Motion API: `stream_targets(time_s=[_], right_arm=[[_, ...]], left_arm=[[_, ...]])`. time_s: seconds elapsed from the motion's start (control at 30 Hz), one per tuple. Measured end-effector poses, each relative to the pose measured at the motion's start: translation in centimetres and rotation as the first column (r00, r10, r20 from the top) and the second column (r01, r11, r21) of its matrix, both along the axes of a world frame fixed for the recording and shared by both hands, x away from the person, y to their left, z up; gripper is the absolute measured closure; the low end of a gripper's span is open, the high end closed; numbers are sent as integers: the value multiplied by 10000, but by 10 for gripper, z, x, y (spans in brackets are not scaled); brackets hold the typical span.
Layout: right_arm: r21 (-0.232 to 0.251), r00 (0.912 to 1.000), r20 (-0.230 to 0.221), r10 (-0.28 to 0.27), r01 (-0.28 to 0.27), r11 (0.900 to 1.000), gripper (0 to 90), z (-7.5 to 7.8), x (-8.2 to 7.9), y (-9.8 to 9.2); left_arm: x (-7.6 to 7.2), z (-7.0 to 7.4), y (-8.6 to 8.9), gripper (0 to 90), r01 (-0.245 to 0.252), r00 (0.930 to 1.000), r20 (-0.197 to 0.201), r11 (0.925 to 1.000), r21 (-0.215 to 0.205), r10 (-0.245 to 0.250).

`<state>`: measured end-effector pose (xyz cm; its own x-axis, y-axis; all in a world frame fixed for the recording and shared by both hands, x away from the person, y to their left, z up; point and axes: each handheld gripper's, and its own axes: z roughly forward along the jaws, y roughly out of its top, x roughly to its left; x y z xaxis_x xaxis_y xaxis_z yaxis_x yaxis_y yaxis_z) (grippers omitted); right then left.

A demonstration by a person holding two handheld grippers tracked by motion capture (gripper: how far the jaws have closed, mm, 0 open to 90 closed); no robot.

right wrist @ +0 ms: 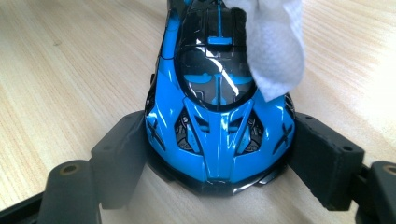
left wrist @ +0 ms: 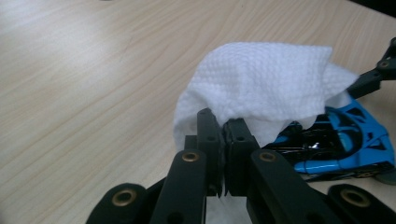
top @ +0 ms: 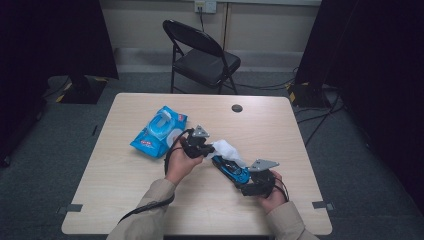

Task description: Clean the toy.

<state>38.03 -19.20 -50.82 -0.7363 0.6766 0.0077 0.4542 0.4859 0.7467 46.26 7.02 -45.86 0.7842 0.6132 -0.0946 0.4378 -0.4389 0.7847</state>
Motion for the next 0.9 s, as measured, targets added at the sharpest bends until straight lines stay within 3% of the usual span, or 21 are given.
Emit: stream_targets(time_s=[0.13, 0.5, 0.7, 0.9], right_arm=[[-1, 10000, -1, 4, -4, 10000, 236, 0, 0, 0], [0, 10000, -1, -3, 3, 10000, 236, 0, 0, 0], [1, 10000, -2, -4, 4, 10000, 236, 0, 0, 0], [-1, 10000, 4, -6, 6, 10000, 236, 0, 0, 0]], left_arm=[[-6, 12, 1, 874, 164, 9998, 72, 9984, -547, -160], [-25, 41, -7, 873, 883, 9950, 558, 9897, -1124, -824], [-35, 43, -9, 873, 1209, 9916, 598, 9863, -1118, -1148], [-42, 32, -22, 873, 1636, 9863, 358, 9823, -910, -1610]])
